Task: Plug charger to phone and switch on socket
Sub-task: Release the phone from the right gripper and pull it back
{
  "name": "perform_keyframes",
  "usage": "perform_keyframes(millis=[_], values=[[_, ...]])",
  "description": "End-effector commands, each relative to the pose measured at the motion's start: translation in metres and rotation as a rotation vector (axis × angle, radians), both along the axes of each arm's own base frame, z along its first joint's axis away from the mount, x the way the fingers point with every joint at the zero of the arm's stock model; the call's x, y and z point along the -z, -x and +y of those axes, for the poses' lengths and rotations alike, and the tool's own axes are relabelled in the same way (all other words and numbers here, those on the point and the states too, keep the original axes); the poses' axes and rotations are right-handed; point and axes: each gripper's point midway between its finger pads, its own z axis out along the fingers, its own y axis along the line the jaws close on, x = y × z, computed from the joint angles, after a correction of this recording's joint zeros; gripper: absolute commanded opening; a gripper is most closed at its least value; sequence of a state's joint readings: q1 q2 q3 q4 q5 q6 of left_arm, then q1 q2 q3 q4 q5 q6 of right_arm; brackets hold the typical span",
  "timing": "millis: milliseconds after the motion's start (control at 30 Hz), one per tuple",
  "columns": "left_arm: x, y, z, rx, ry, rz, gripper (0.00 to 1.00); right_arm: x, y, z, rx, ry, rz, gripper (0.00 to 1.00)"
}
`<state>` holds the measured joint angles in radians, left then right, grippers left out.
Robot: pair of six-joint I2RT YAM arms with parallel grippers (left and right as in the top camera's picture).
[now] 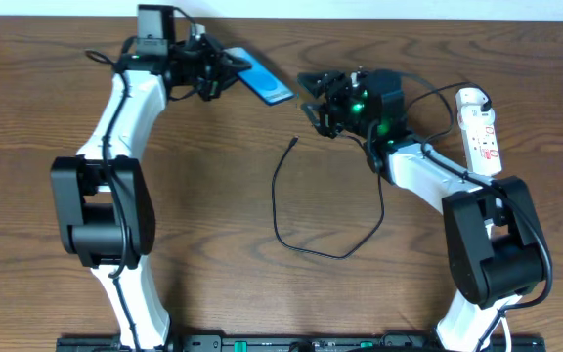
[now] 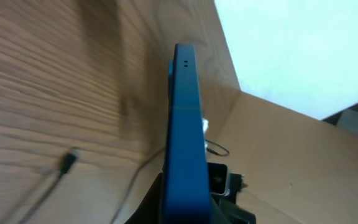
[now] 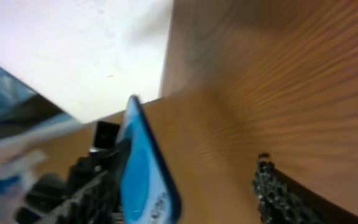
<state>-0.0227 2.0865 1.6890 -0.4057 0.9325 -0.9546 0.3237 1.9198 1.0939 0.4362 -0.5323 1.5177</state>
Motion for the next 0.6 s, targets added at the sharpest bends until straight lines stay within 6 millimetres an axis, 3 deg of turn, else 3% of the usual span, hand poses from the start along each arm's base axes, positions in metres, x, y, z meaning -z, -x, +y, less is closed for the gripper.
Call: perform_keyframes(millis=[0, 267, 567], values=[[-0.014, 0.005, 0.014, 0.031, -0.027, -0.073, 0.07, 0.008, 0.001, -0.006, -0.084, 0.186, -0.161, 0.74], [-0.006, 0.011, 0.034, 0.048, -0.065, -0.085, 0.07, 0.056, 0.028, -0.019, -0.22, 0.395, -0.108, 0.76], [-0.01, 0.013, 0.03, 0.152, -0.104, -0.226, 0.07, 0.075, 0.045, -0.024, -0.281, 0.458, -0.046, 0.74]])
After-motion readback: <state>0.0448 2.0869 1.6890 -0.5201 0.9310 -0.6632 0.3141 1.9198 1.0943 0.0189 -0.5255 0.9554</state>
